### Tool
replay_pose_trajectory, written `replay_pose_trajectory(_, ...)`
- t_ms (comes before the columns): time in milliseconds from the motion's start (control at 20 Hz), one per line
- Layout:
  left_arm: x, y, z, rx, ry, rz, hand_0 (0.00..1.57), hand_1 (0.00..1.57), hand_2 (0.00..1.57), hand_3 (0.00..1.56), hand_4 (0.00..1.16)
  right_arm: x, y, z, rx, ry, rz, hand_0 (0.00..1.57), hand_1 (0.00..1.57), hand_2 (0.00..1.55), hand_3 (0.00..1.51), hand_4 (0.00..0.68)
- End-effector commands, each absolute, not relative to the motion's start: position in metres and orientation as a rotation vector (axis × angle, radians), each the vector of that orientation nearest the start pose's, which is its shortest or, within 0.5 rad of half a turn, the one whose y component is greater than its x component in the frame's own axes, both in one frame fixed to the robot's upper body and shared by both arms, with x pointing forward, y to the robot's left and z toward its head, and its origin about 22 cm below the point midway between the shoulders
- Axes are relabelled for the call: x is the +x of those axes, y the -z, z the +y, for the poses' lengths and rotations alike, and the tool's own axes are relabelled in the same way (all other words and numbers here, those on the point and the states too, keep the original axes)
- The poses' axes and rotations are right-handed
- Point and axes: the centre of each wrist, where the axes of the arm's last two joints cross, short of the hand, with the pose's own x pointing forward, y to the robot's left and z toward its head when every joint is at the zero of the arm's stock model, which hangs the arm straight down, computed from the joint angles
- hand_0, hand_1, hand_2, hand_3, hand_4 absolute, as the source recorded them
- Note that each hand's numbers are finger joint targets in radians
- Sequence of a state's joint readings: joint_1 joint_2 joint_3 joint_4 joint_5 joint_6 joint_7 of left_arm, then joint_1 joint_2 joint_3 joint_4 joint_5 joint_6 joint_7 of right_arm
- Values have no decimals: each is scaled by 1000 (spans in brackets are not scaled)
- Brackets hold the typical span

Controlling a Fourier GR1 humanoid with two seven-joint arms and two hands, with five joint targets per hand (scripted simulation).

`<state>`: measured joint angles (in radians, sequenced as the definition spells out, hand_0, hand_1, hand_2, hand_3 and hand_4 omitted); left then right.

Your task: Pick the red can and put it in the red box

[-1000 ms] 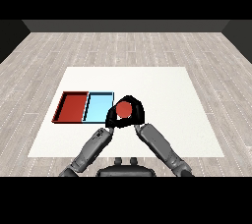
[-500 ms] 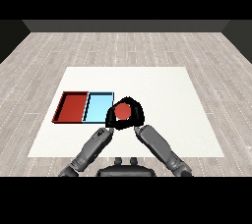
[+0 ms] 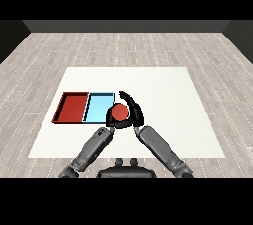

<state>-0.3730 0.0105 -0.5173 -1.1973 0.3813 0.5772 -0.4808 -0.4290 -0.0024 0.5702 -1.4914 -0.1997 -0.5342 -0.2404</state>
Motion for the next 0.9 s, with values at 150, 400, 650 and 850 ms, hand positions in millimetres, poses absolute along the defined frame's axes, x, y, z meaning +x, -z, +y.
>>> replay_pose_trajectory(150, 271, -10, 67, -109, -93, -1904, 1571, 1571, 1571, 1497, 1136, 272, -75, -76, 250, -39, -1983, 0, 0, 0, 0, 0)
replay_pose_trajectory(400, 275, -6, 77, -52, -75, -1896, 1571, 1571, 1571, 1478, 1135, 272, -59, -58, 252, -46, -1986, 0, 0, 0, 0, 0)
replay_pose_trajectory(650, 278, 6, 89, -34, -79, -1902, 1571, 1571, 1571, 1456, 1132, 281, -73, -94, 323, 39, -1962, 0, 0, 0, 0, 0)
replay_pose_trajectory(850, 289, -9, 98, -8, -95, -1919, 1571, 1571, 1558, 1467, 1132, 258, -91, -100, 291, 20, -2028, 0, 0, 0, 0, 0)
